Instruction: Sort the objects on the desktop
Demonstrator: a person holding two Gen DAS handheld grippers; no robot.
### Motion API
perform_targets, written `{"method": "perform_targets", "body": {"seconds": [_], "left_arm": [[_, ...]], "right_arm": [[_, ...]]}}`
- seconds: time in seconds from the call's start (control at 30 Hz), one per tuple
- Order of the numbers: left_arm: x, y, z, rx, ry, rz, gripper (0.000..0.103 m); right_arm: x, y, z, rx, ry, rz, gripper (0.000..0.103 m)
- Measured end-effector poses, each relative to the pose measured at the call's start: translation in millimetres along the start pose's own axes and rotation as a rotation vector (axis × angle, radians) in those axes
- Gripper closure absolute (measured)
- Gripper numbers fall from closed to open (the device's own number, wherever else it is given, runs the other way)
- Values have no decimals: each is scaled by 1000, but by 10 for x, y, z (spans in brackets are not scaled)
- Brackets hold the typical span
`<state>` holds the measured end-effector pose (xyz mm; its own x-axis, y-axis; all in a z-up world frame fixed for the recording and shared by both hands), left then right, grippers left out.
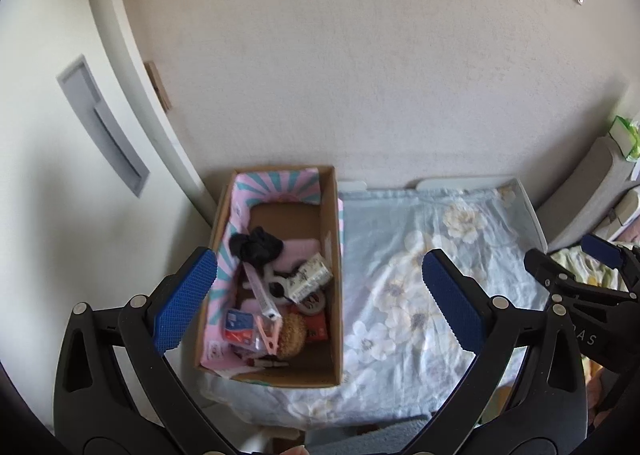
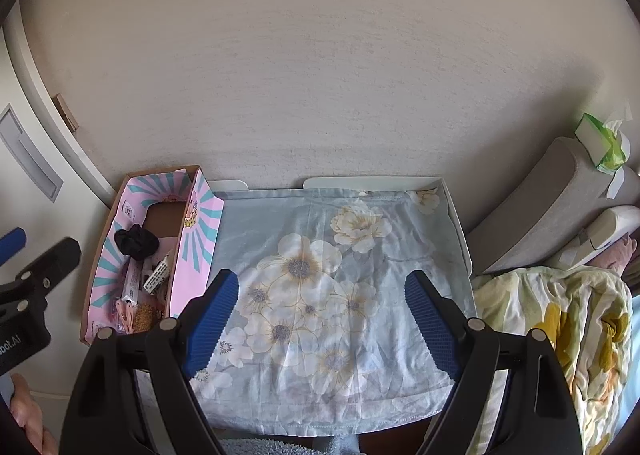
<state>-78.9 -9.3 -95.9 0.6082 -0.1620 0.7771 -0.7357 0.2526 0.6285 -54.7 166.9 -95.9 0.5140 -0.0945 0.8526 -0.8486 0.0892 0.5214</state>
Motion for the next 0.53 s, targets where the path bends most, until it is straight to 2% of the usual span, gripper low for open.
{"method": "perform_targets", "body": {"seconds": [0.13,0.53], "left_arm": [[167,123,-8,-10,2,-85,0],[287,181,-77,-36,18,-137,0]], "right_arm": [[9,6,16,-1,5,-3,20],[14,34,7,0,7,-7,20]]}}
Point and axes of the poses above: each gripper's, at about its wrist camera, not at the fingertips, and x roughly against the way its jaws point, z to its left, y to its top, the point moved 9 cm from there along -x, roughly the way its jaws point, and after that the axes turned 1 degree about z, right-handed, at the moved point
